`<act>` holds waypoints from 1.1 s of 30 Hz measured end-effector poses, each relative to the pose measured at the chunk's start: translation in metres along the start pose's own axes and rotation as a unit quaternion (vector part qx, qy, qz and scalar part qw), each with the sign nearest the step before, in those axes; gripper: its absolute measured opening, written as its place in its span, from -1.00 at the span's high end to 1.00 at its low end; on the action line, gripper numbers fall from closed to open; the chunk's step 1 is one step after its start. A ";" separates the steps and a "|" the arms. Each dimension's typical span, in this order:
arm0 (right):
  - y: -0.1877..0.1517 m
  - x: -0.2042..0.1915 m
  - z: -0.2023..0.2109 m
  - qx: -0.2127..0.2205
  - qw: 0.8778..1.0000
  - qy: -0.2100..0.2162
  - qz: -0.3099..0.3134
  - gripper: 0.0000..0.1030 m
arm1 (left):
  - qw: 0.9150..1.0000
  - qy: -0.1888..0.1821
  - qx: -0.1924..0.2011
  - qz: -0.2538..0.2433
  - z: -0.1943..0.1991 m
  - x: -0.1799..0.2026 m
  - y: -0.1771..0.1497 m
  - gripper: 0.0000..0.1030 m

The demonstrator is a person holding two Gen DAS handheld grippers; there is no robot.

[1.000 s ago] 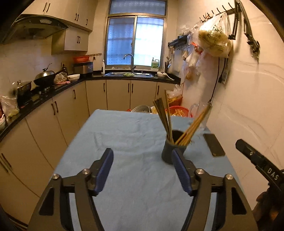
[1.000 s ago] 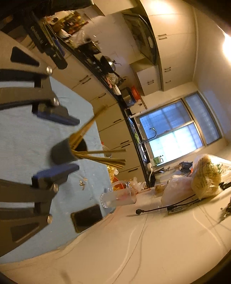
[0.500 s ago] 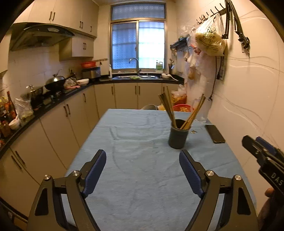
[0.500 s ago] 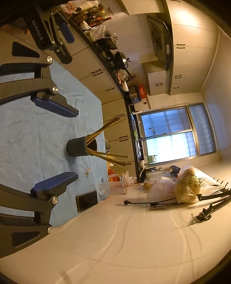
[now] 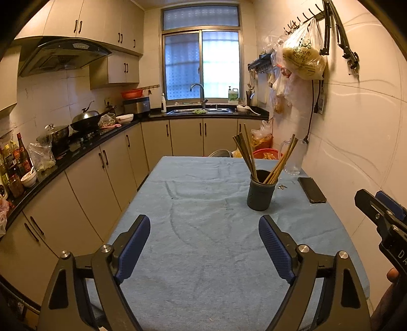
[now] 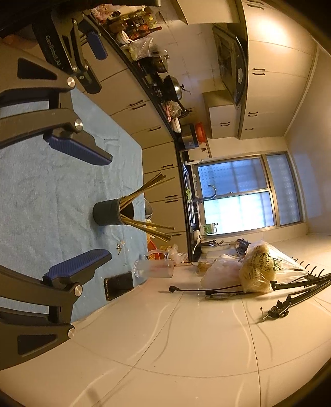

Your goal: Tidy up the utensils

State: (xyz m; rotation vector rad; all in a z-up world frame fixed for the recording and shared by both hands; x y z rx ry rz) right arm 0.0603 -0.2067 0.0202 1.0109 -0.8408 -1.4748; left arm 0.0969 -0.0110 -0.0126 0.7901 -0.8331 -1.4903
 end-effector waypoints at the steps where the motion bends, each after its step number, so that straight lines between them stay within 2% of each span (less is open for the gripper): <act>1: 0.000 0.000 0.000 0.000 1.000 0.000 0.000 -0.39 | 1.000 -0.001 0.000 0.000 0.000 0.001 0.001 -0.70; 33: 0.000 0.010 -0.005 0.000 1.000 -0.008 -0.011 -0.41 | 1.000 0.026 0.004 -0.009 0.005 0.001 0.003 -0.70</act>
Point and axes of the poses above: each gripper's, at about its wrist camera, not at the fingertips, and z roughly against the way its jaws point, x to its right, y to its top, the point moved 8 cm from there along -z, roughly the way its jaws point
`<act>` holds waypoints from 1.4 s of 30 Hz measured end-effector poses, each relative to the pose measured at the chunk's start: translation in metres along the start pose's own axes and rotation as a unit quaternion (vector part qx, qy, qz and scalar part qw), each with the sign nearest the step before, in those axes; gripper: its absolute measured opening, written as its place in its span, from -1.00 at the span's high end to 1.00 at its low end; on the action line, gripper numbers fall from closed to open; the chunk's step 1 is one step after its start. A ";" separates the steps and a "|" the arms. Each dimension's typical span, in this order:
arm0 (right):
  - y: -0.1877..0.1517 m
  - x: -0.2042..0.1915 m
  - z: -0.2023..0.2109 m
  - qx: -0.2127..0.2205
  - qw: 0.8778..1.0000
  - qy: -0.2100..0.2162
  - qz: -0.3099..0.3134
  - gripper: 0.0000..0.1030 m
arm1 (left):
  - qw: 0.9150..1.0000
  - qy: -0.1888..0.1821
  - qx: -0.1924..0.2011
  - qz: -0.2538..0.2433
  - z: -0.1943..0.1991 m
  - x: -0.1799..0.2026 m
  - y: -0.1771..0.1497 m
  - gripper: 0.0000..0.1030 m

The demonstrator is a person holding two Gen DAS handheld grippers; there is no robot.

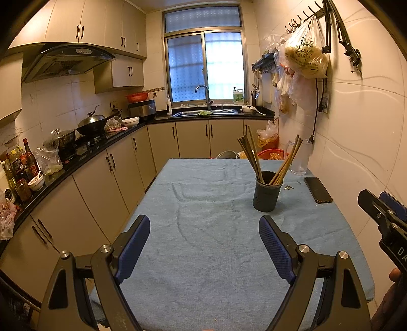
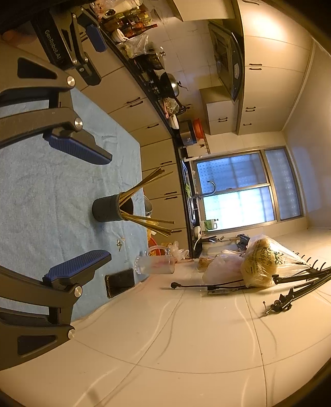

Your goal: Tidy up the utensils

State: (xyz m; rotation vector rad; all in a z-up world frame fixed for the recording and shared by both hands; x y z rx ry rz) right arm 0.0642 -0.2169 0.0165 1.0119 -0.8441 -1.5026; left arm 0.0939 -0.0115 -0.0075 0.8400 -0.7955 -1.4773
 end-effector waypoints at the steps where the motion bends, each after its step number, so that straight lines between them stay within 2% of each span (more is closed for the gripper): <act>1: -0.001 0.000 0.000 -0.001 1.000 0.001 0.000 -0.41 | 1.000 0.000 0.000 0.000 0.000 0.000 0.000 -0.70; 42: -0.001 -0.001 0.001 0.003 1.000 0.001 0.006 -0.42 | 1.000 0.002 -0.001 -0.003 0.001 -0.006 -0.002 -0.70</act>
Point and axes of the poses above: each gripper's, at about its wrist camera, not at the fingertips, and z roughly against the way its jaws point, x to its right, y to its top, the point moved 8 cm from there along -z, roughly the way its jaws point
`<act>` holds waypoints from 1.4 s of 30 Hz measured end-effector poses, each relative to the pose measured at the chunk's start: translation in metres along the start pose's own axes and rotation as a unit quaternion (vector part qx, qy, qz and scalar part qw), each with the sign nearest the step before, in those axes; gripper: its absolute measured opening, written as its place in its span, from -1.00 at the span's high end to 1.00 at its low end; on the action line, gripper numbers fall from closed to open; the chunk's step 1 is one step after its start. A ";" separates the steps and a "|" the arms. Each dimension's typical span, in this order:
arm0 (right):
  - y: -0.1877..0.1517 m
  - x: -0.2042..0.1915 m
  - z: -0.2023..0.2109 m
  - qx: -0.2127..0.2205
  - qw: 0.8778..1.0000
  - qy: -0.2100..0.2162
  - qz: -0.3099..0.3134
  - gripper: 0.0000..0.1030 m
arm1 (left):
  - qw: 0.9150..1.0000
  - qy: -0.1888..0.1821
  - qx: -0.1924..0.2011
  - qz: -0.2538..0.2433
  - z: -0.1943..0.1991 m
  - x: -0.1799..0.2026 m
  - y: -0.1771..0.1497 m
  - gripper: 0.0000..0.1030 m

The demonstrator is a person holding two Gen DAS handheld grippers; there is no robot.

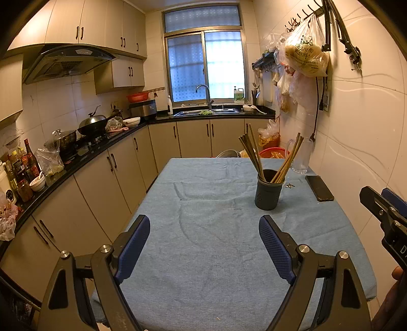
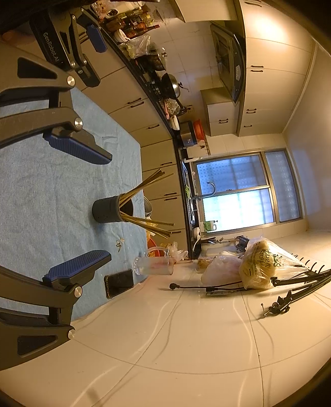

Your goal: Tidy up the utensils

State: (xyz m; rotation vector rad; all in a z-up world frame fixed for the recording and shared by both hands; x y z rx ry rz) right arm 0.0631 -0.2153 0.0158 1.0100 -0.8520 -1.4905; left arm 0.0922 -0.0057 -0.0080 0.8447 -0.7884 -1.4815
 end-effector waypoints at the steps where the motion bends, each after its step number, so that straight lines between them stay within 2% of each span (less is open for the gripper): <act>1: 0.000 0.000 0.000 0.000 1.000 0.000 0.000 -0.42 | 1.000 0.000 -0.001 0.000 0.000 0.000 0.000 -0.70; 42: 0.004 -0.002 0.001 0.000 1.000 0.003 0.005 -0.42 | 1.000 0.002 -0.001 -0.001 -0.002 -0.003 -0.001 -0.70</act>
Point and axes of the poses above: each gripper's, at about its wrist camera, not at the fingertips, and z roughly against the way its jaws point, x to its right, y to its top, the point moved 8 cm from there along -z, roughly the way its jaws point
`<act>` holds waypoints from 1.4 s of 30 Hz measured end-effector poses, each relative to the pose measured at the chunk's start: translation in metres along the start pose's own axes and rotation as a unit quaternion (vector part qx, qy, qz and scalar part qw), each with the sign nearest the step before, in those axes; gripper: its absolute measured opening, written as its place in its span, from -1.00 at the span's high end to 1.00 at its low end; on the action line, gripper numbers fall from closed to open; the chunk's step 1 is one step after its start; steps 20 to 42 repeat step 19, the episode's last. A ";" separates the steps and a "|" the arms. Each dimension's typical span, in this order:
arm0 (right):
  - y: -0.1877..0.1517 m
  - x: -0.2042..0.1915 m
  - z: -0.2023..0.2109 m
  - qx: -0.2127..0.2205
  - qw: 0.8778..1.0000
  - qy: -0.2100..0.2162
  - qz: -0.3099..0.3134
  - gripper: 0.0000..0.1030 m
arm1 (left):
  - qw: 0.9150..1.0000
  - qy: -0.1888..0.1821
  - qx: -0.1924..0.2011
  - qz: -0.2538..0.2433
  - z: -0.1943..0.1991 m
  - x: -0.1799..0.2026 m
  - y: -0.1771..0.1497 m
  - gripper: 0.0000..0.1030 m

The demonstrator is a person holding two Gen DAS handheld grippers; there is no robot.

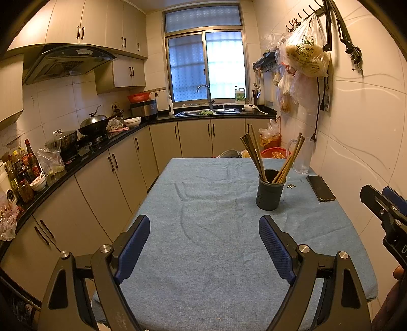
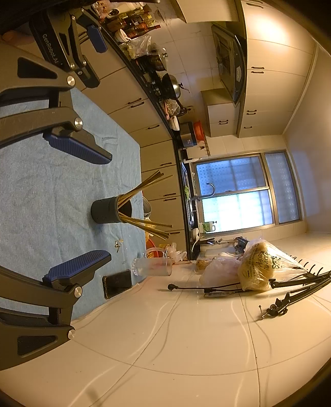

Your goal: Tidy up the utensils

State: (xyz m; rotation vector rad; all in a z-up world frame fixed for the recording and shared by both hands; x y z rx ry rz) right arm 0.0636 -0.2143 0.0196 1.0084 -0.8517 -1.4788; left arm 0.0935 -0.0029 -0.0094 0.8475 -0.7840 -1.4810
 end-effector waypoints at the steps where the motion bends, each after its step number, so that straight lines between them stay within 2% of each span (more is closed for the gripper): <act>1: 0.000 0.000 0.000 0.000 1.000 0.000 0.000 -0.42 | 1.000 0.000 0.000 0.000 0.000 0.000 0.000 -0.70; 42: 0.002 0.002 -0.010 -0.005 1.000 0.001 -0.004 -0.42 | 1.000 -0.002 0.004 -0.005 -0.006 0.003 0.002 -0.70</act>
Point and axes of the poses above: each gripper's, at about its wrist camera, not at the fingertips, and z roughly against the way its jaws point, x to its right, y to its top, the point moved 8 cm from there along -z, roughly the way its jaws point
